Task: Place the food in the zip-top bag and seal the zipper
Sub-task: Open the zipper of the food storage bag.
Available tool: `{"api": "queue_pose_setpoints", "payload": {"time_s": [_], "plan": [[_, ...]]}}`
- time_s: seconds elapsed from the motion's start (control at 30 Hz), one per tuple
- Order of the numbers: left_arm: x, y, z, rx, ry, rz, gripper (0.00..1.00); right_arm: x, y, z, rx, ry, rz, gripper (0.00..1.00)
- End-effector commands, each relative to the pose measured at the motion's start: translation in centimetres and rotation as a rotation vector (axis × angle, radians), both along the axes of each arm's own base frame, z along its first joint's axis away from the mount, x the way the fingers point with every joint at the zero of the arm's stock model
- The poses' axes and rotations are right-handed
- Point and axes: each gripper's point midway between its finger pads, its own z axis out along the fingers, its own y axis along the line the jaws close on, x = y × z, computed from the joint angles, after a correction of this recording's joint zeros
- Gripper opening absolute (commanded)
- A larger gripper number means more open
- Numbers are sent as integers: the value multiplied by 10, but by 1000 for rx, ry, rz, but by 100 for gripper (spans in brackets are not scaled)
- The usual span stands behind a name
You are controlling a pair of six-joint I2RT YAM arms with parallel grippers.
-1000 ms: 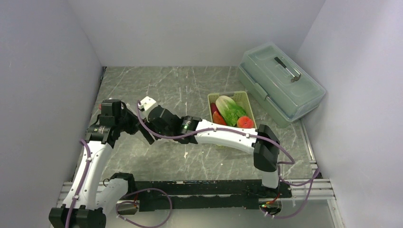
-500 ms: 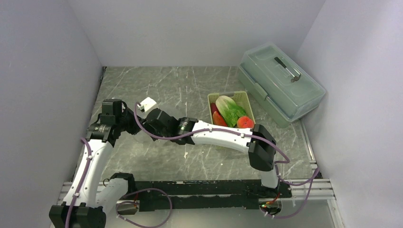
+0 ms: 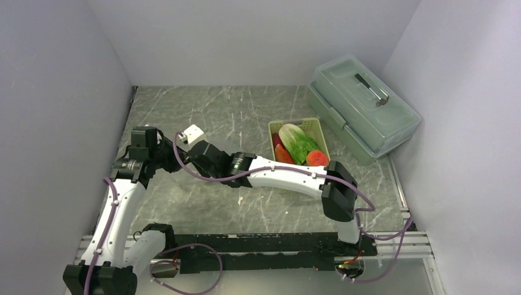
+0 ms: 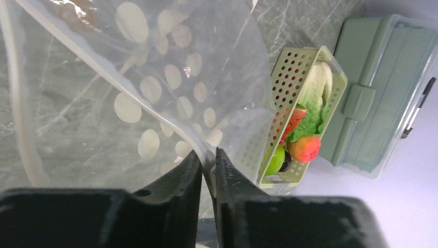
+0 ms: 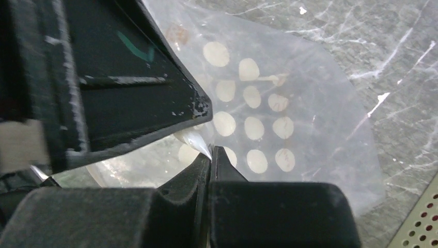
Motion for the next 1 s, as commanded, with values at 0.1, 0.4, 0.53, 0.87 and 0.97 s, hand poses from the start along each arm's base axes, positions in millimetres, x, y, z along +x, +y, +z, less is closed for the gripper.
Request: {"api": "queue_pose_setpoints", "payload": {"time_s": [0.1,0.4,0.53,0.87,0.97], "plan": [[2,1,43,52,-145,-62,47,14,-18,36,54,-73,-71,0],[-14,-15,68,33,-220,-203,71,23,-37,44,83,-90,-160,0],[-28,-21,73,20,-231,-255,82,28,-46,53,128,-87,-201,0],[-43,-24,65,-6,-184,-271,83,36,-75,76,239,-104,-290,0],[-43,-24,60,-20,-159,-262,84,35,-82,82,276,-113,-307,0]]}}
